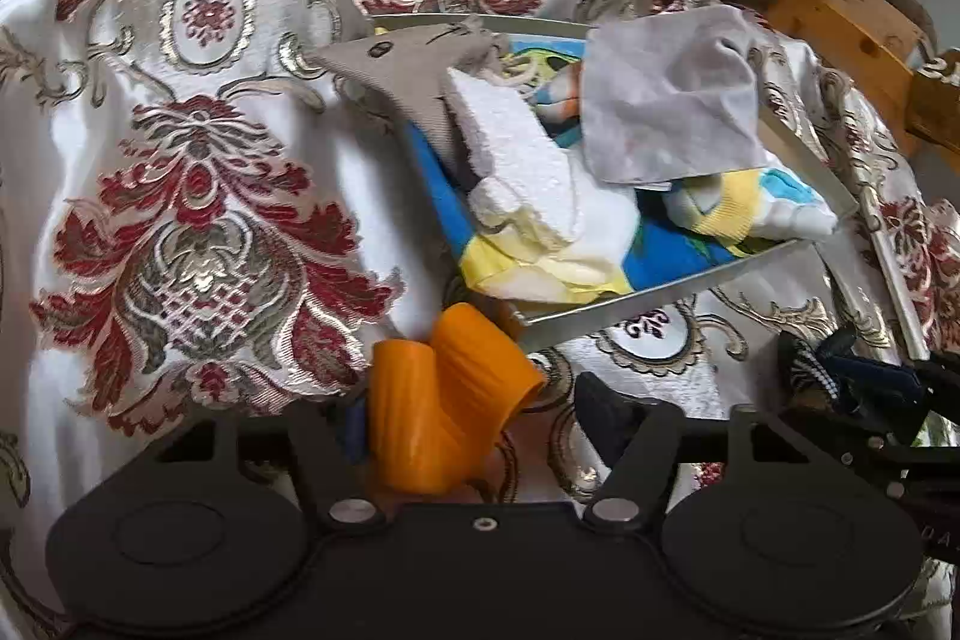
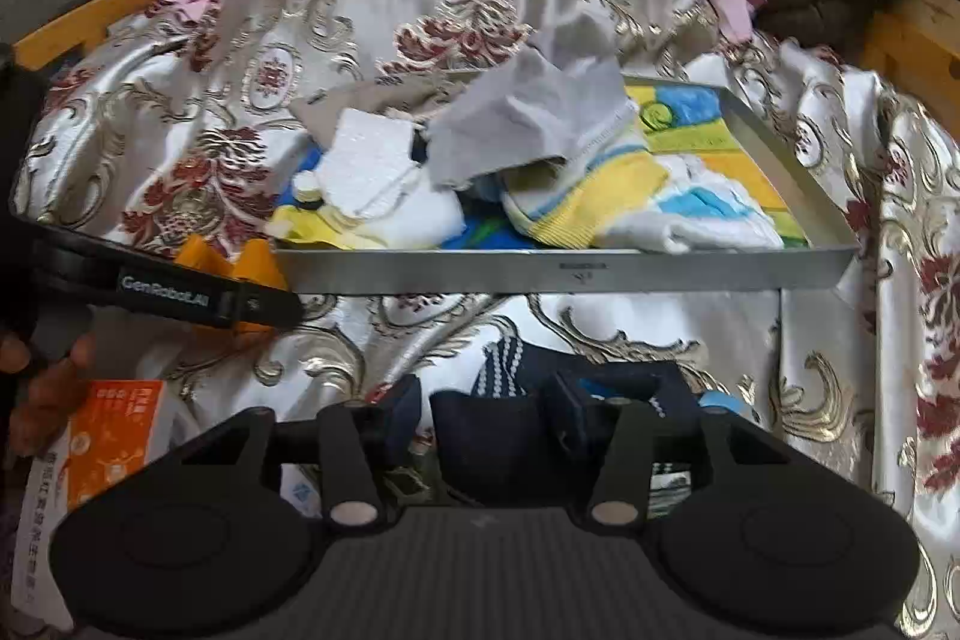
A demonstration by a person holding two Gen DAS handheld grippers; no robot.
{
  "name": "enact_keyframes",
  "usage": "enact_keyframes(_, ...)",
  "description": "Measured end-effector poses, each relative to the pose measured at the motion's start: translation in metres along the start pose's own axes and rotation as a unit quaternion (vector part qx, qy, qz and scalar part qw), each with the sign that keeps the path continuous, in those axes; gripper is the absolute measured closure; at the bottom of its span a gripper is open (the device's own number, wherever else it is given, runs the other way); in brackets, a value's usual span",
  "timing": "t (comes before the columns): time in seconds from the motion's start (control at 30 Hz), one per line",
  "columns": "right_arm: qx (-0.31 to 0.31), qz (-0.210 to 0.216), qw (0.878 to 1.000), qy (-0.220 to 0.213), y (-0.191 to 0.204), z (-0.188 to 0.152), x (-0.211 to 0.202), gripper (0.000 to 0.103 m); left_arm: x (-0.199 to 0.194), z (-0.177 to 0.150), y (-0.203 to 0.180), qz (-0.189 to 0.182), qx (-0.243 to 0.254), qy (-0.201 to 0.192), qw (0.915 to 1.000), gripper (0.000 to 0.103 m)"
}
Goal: Organize soft objects
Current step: 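Grasp the orange band with the left gripper while the right gripper grasps the navy striped sock, then carry the orange band and striped sock over the tray and lower them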
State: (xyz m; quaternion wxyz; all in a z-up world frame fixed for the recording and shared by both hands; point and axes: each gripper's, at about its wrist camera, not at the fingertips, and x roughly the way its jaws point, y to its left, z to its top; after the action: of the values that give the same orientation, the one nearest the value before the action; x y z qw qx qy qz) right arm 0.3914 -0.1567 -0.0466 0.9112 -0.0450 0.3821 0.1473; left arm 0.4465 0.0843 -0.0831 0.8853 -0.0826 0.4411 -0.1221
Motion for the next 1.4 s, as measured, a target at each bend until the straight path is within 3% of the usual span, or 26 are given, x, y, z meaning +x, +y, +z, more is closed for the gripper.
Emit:
enact_keyframes(0.1,0.022,-0.006,1.000,0.000,-0.005,-0.001,0.000,0.062,-0.001,-0.001,0.001,0.010,-0.004,-0.003,0.9999,0.049)
enact_keyframes(0.23,0.065,-0.002,0.998,-0.006,-0.013,-0.002,-0.003,0.069,-0.004,-0.003,0.002,0.010,-0.009,-0.009,0.9999,0.054)
enact_keyframes(0.4,0.073,-0.005,0.997,-0.021,-0.015,-0.001,-0.011,0.088,-0.010,-0.007,0.001,0.010,-0.012,-0.021,0.9997,0.065)
enact_keyframes(0.53,0.080,-0.004,0.996,-0.026,-0.016,-0.002,-0.014,0.095,-0.015,-0.010,-0.002,0.007,-0.014,-0.024,0.9996,0.068)
enact_keyframes(1.17,0.088,0.030,0.995,-0.034,-0.002,-0.004,-0.029,0.097,-0.045,-0.028,-0.022,0.004,0.004,-0.047,0.9989,0.074)
enact_keyframes(1.4,0.101,0.061,0.992,-0.037,0.003,-0.003,-0.032,0.097,-0.054,-0.035,-0.032,-0.028,0.007,-0.051,0.9983,0.075)
